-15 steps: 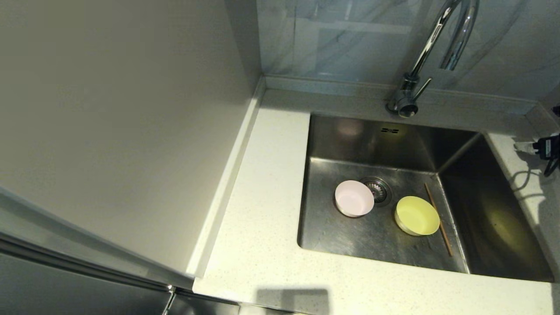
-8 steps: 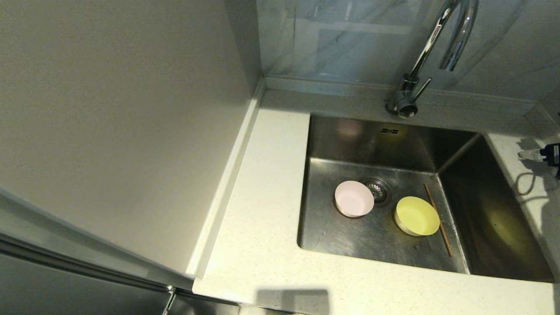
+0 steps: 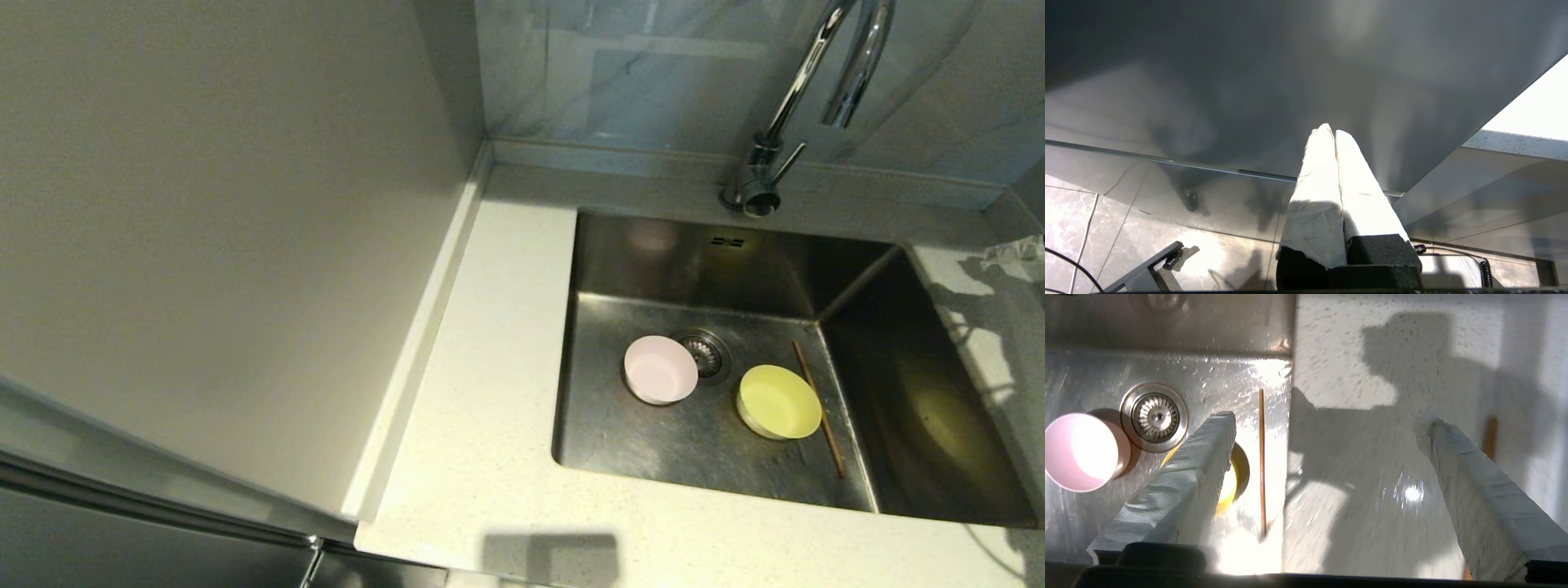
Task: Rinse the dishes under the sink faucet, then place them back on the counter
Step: Turn on the faucet
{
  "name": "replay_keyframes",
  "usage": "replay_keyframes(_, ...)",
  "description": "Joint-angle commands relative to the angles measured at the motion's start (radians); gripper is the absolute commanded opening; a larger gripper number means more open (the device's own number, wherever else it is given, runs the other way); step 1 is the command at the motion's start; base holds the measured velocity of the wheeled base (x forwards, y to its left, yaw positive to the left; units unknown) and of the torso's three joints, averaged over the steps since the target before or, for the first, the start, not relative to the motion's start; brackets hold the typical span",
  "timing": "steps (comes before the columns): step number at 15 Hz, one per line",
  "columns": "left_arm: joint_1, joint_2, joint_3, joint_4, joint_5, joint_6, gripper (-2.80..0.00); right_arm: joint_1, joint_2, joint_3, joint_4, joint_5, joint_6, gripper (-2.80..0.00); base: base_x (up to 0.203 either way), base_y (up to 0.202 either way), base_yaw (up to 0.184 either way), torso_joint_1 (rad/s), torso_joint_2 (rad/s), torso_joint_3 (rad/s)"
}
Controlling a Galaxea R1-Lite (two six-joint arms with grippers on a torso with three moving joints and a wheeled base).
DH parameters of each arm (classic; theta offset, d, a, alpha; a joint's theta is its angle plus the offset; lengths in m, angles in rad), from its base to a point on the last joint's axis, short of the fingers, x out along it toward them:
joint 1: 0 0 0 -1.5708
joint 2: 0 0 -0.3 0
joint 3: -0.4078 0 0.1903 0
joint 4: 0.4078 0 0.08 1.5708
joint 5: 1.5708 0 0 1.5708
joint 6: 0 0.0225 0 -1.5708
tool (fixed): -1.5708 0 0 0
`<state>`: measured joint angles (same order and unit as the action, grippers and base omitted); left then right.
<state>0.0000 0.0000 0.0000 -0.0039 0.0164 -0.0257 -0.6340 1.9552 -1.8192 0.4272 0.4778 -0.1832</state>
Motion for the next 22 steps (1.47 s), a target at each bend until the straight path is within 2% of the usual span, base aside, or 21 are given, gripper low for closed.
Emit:
replay_keyframes(1, 0.0, -0.003, 0.0, -0.001, 0.0, 0.0, -2.8, 0.003, -0.115, 0.084, -0.003, -0.076, -0.002, 0.0, 0.0, 0.0, 0.0, 0.0, 0.0, 0.0)
replay_keyframes(5, 0.0, -0.003, 0.0, -0.001, 0.0, 0.0, -2.8, 0.001, -0.144, 0.184, -0.004, -0.379, 0.0, 0.0, 0.0, 0.0, 0.0, 0.0, 0.0, 0.0)
replay_keyframes(6, 0.0, -0.003, 0.0, -0.001, 0.0, 0.0, -2.8, -0.003, -0.143, 0.21, -0.004, -0.432, 0.003, 0.0, 0.0, 0.0, 0.0, 0.0, 0.0, 0.0)
replay_keyframes(7, 0.0, -0.003, 0.0, -0.001, 0.0, 0.0, -2.8, -0.01, -0.142, 0.235, -0.003, -0.451, 0.004, 0.0, 0.0, 0.0, 0.0, 0.0, 0.0, 0.0)
replay_keyframes(9, 0.0, -0.003, 0.0, -0.001, 0.0, 0.0, -2.8, -0.017, -0.133, 0.295, -0.001, -0.456, 0.004, 0.0, 0.0, 0.0, 0.0, 0.0, 0.0, 0.0)
replay_keyframes(12, 0.0, -0.003, 0.0, -0.001, 0.0, 0.0, -2.8, -0.018, -0.096, 0.318, 0.031, -0.399, 0.005, 0.0, 0.0, 0.0, 0.0, 0.0, 0.0, 0.0)
replay_keyframes(15, 0.0, -0.003, 0.0, -0.001, 0.0, 0.0, -2.8, -0.024, -0.082, 0.296, 0.136, -0.343, 0.027, 0.0, 0.0, 0.0, 0.0, 0.0, 0.0, 0.0)
replay_keyframes(17, 0.0, -0.003, 0.0, -0.001, 0.0, 0.0, -2.8, -0.027, -0.065, 0.286, 0.136, -0.344, 0.054, 0.0, 0.0, 0.0, 0.0, 0.0, 0.0, 0.0)
replay_keyframes(22, 0.0, -0.003, 0.0, -0.001, 0.0, 0.0, -2.8, -0.064, 0.008, 0.188, 0.134, -0.34, 0.057, 0.0, 0.0, 0.0, 0.0, 0.0, 0.0, 0.0)
